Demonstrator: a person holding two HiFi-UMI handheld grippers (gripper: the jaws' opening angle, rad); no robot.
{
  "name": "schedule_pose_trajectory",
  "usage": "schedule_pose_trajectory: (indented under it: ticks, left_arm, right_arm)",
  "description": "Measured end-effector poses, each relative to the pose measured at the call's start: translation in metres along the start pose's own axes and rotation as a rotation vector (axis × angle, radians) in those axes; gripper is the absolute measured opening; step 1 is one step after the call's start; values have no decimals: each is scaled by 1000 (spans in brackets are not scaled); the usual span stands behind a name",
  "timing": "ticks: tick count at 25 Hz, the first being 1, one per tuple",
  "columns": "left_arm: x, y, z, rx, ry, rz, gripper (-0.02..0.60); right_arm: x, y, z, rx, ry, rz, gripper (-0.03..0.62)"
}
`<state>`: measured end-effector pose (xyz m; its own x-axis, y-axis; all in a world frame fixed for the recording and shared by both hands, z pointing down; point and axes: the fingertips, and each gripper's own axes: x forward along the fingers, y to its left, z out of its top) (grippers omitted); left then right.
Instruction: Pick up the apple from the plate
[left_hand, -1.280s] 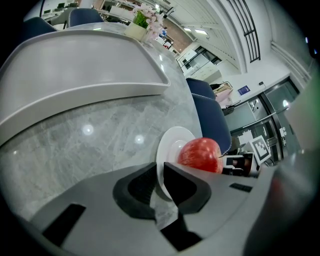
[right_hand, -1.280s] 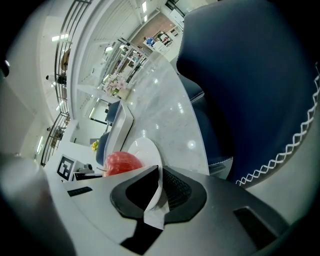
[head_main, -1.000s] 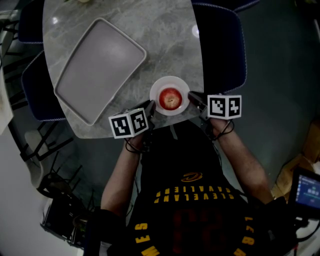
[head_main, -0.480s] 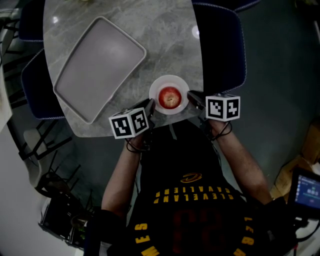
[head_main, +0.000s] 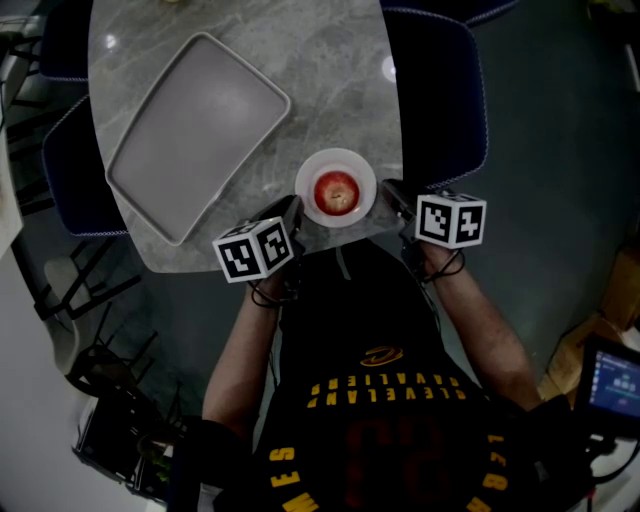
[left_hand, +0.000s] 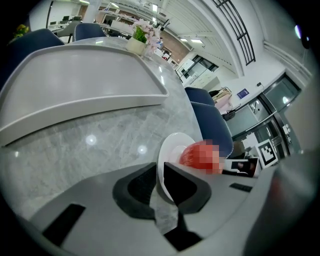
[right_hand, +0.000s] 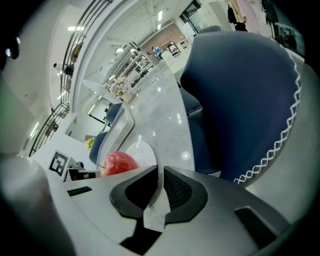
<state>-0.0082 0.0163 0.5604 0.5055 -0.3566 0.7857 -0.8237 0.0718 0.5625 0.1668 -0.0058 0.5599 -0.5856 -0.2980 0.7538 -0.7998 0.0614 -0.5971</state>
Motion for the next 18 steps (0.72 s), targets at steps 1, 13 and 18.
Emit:
schedule_pose_trajectory:
  ticks: [1, 13, 18]
  left_arm:
    - [0, 1, 1, 0, -6, 5, 48]
    - [-26, 1, 34, 24, -181, 19, 0]
    - [-42, -22, 47, 109, -269, -11, 0]
  right_arm:
    - [-1, 0, 2, -3, -10, 0, 37]
    - [-12, 28, 31, -109, -147, 71, 5]
    - [-21, 41, 42, -186, -214, 111, 5]
